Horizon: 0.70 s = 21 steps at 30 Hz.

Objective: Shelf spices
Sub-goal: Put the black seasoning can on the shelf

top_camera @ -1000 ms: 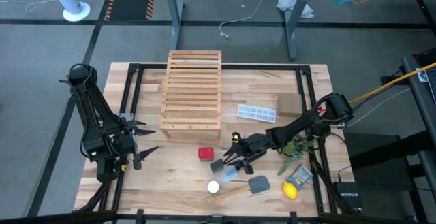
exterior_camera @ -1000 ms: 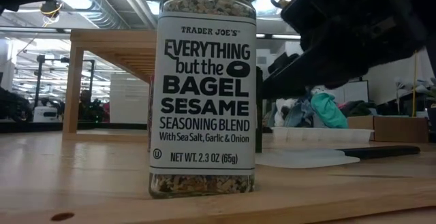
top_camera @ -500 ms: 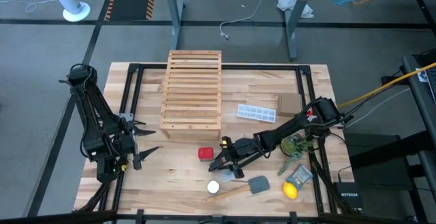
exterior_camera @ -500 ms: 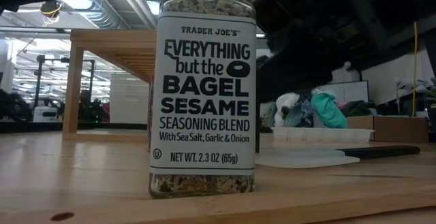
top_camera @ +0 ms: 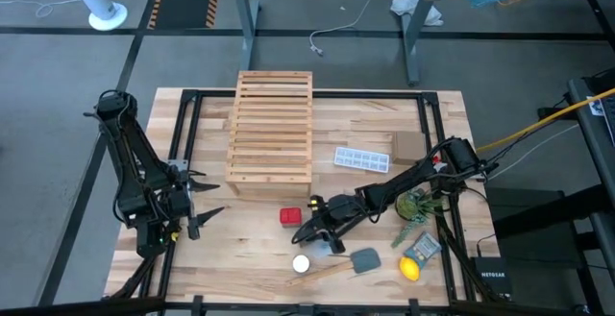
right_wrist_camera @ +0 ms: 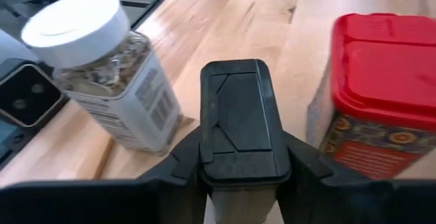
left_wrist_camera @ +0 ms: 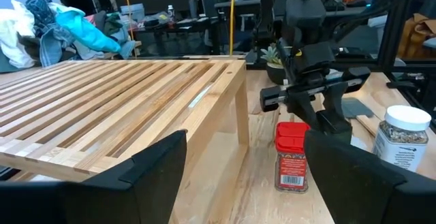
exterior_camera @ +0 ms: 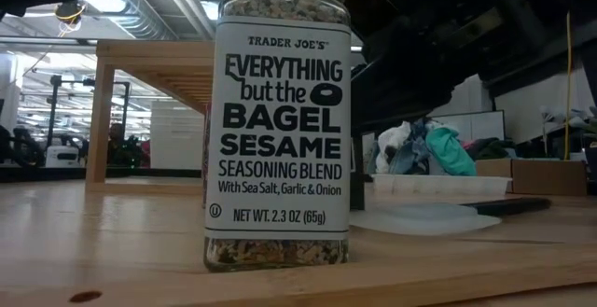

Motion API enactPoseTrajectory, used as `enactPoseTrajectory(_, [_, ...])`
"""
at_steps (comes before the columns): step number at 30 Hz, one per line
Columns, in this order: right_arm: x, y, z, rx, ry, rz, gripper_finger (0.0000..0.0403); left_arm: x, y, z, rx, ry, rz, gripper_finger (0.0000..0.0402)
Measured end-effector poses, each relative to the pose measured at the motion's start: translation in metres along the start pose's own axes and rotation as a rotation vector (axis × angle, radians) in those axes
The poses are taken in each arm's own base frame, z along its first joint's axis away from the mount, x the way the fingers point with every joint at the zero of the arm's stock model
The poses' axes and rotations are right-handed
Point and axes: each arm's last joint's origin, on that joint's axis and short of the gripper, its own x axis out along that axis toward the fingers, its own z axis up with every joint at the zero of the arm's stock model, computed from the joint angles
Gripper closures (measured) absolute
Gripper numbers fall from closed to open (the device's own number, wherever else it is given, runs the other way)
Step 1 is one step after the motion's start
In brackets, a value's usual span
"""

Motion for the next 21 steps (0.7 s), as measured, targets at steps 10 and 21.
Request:
enactPoseTrajectory(10, [-0.004, 0.013, 0.012, -0.028, -0.050, 0.044, 0.0276, 0.000, 0.000, 0.000, -0.009, 0.000, 0.000, 0.0112])
enactPoseTrajectory(21, [-0.044, 0.024, 0.071, -0.196, -0.193, -0.054, 0.0276, 0.000, 0.000, 0.000, -0.019, 0.000, -0.001, 0.0112])
